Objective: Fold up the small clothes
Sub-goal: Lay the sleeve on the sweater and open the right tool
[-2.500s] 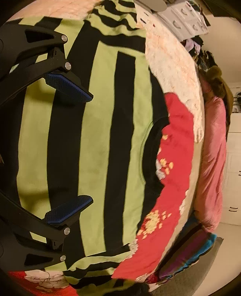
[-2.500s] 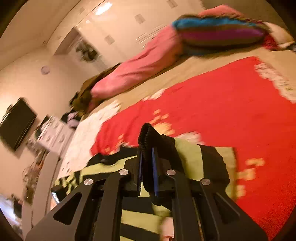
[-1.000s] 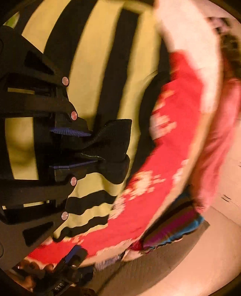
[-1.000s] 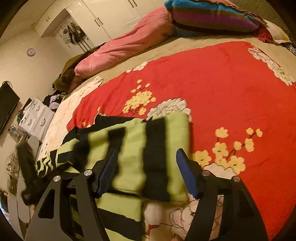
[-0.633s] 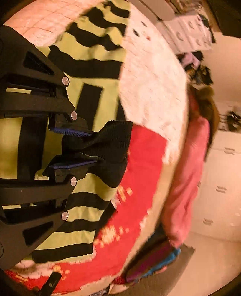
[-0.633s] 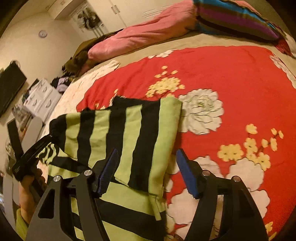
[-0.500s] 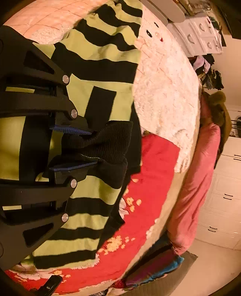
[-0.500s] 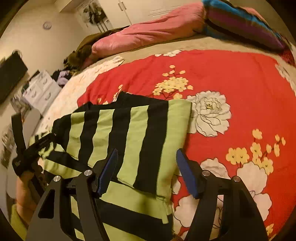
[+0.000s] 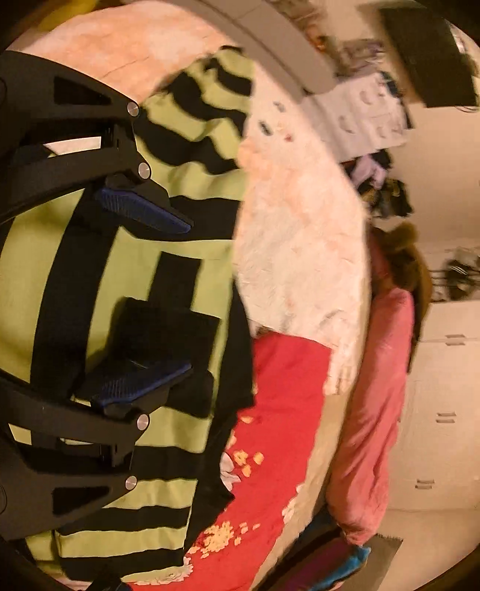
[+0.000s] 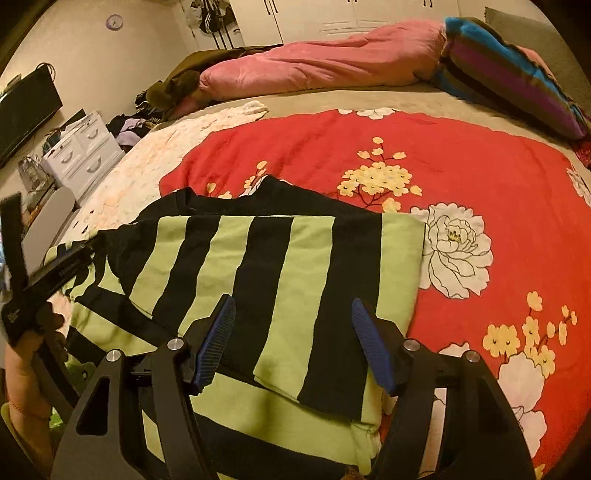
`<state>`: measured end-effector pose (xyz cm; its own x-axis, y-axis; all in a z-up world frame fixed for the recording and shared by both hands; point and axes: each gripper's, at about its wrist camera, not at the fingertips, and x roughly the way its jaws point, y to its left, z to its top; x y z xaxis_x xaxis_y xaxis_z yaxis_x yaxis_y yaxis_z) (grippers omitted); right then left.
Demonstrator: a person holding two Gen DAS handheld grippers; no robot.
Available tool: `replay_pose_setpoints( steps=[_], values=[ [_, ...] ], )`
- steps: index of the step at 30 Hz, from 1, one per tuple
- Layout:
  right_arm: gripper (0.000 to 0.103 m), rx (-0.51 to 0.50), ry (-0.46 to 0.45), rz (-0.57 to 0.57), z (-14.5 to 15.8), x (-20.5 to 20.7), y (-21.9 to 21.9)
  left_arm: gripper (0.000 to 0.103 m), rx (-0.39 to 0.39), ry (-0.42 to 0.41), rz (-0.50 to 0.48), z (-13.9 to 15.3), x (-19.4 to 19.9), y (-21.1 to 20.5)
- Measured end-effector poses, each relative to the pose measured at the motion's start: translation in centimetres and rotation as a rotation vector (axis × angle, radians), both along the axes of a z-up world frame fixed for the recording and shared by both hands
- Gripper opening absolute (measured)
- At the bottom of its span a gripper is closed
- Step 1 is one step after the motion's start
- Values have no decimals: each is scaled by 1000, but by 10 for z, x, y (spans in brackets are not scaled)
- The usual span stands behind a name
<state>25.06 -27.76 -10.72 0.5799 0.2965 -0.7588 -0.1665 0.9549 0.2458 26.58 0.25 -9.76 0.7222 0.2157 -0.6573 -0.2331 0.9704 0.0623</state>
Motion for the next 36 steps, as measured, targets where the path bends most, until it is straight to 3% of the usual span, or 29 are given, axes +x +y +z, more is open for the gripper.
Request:
replay_pose_setpoints(
  steps=[4, 6, 8, 11, 13, 18, 21, 24, 26, 31, 32, 33, 36],
  values=[
    [65, 17, 20, -18, -4, 6, -3, 63, -119, -73, -168, 12, -5, -18],
    [65, 16, 44, -27, -9, 10, -6, 63, -154, -36, -258, 6, -1, -32],
    [65, 1, 79, -35, -17, 13, -7, 63, -139, 54, -299, -11, 7, -44],
    [65, -7, 138, -46, -31, 16, -10, 63, -138, 189, -296, -40, 20, -46],
    [65, -20, 162, -46, -39, 17, -11, 63, -159, 222, -293, -51, 25, -43],
    [65, -26, 153, -40, -40, 15, -10, 66, -164, 206, -299, -47, 19, -43],
    [74, 20, 131, -49, -32, 12, -13, 71, -218, 153, -301, -34, 14, -37],
    [74, 31, 108, -51, -21, 9, -14, 71, -226, 122, -291, -25, 12, -35],
    [74, 46, 89, -51, -13, 7, -13, 81, -201, 103, -265, -20, 10, -33],
    [75, 62, 38, -26, 7, 6, -4, 84, -229, 51, -208, -7, 5, -16],
    [82, 60, 25, -16, 11, 5, 0, 85, -231, 40, -195, -5, 4, -13],
    [96, 58, 16, -13, 14, 5, 2, 86, -227, 36, -183, -2, 3, -10],
    [96, 59, -23, 6, 25, 3, 12, 92, -211, 31, -159, 4, -1, -5]
  ],
)
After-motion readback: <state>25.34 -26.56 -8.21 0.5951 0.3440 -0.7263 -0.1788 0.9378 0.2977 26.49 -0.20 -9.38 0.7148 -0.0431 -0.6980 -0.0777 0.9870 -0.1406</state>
